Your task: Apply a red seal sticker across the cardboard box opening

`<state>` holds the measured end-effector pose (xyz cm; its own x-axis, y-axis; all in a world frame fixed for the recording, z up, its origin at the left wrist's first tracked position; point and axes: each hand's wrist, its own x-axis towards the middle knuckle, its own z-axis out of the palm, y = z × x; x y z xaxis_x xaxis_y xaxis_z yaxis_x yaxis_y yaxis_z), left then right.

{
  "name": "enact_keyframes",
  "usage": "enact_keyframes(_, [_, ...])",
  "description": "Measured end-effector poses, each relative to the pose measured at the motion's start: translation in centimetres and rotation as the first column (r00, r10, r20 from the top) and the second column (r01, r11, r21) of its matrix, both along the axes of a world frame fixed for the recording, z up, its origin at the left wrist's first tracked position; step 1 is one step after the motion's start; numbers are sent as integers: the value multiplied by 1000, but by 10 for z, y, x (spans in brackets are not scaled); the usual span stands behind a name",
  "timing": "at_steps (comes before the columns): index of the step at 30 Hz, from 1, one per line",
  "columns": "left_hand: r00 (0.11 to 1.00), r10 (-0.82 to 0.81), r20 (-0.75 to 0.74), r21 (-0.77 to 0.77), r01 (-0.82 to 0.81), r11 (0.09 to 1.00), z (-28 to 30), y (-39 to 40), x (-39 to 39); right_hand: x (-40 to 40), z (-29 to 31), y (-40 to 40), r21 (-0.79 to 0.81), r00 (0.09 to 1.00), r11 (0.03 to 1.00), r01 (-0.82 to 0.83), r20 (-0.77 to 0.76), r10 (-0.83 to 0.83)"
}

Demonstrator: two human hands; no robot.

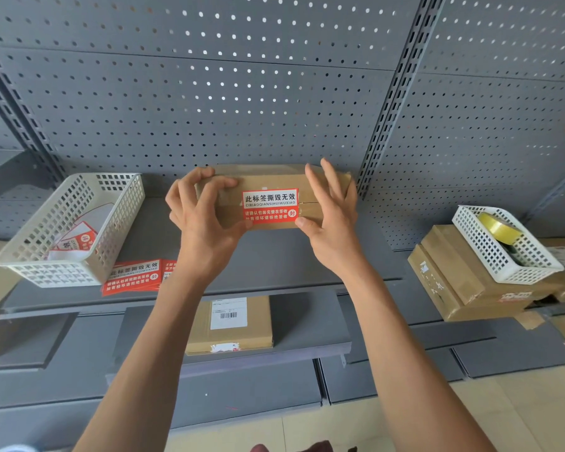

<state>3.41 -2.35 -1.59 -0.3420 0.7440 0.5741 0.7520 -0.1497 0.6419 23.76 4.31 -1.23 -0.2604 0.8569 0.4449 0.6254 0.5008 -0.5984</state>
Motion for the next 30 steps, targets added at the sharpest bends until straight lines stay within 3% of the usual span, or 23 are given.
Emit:
enact_keyframes(7, [998,25,-59,-9,-25,1000,-21,-10,7,2,-16,-13,15,994,999,35,104,-37])
enact_keyframes(15, [997,-6,-76,-48,2,999,-46,-34,15,8,-39,-34,-150,997,986,-67,31,72])
enact_keyframes(20, [999,-19,-43,-98,15,995,-60,-43,15,14,-56,-44,-153,982,981,-117,130,137])
enact_keyframes(30, [984,-31,-177,-201,-5,980,-68,-53,4,34,-43,-53,-259,945,956,-139,254,207])
